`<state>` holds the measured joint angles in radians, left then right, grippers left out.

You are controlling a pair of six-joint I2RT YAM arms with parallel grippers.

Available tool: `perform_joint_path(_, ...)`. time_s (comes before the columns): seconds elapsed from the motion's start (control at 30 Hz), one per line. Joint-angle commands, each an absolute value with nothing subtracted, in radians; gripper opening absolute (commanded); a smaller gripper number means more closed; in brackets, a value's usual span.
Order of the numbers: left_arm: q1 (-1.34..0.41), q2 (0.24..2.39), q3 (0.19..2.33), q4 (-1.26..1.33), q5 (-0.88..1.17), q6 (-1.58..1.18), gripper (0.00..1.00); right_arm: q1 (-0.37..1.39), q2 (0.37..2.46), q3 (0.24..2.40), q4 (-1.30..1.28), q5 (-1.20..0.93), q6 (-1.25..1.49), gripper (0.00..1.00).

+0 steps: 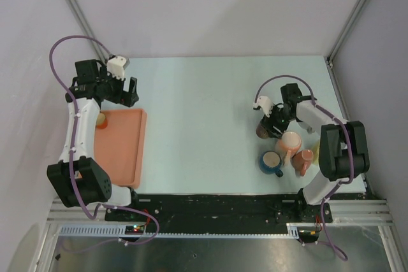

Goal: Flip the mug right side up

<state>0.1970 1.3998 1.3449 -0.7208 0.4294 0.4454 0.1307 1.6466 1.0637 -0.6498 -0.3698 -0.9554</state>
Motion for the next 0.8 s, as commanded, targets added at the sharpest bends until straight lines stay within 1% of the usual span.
perform_joint_path(0.0,0.189,1.363,1.373,-0.722,0.425,0.463,0.96,0.134,1.684,1.061,-0.570,-0.360,-0.979,0.64)
perform_joint_path(0.07,0.190,1.362,1.369,-0.722,0.421,0.465,0.96,0.135,1.703,1.061,-0.556,-0.352,-0.969,0.58)
perform_joint_path(0.13,0.190,1.361,1.367,-0.722,0.415,0.465,0.96,0.137,1.722,1.060,-0.545,-0.345,-0.957,0.51)
perform_joint_path(0.17,0.190,1.361,1.366,-0.722,0.413,0.464,0.96,0.136,1.730,1.059,-0.539,-0.341,-0.950,0.46)
perform_joint_path(0.27,0.190,1.363,1.370,-0.721,0.410,0.461,0.96,0.136,1.743,1.056,-0.514,-0.334,-0.935,0.36)
perform_joint_path(0.33,0.191,1.363,1.373,-0.721,0.408,0.459,0.96,0.138,1.742,1.055,-0.506,-0.335,-0.932,0.26)
perform_joint_path(0.43,0.190,1.363,1.377,-0.721,0.408,0.449,0.96,0.141,1.731,1.056,-0.500,-0.344,-0.928,0.07)
perform_joint_path(0.47,0.190,1.363,1.379,-0.722,0.409,0.444,0.96,0.142,1.727,1.057,-0.501,-0.345,-0.924,0.03)
perform_joint_path(0.53,0.189,1.362,1.381,-0.725,0.422,0.422,0.95,0.149,1.712,1.062,-0.495,-0.348,-0.898,0.01)
perform_joint_path(0.63,0.182,1.362,1.398,-0.754,0.461,0.391,0.94,0.171,1.655,1.084,-0.471,-0.360,-0.825,0.00)
perform_joint_path(0.77,0.153,1.356,1.470,-0.832,0.572,0.341,0.94,0.224,1.553,1.203,-0.429,-0.440,-0.576,0.00)
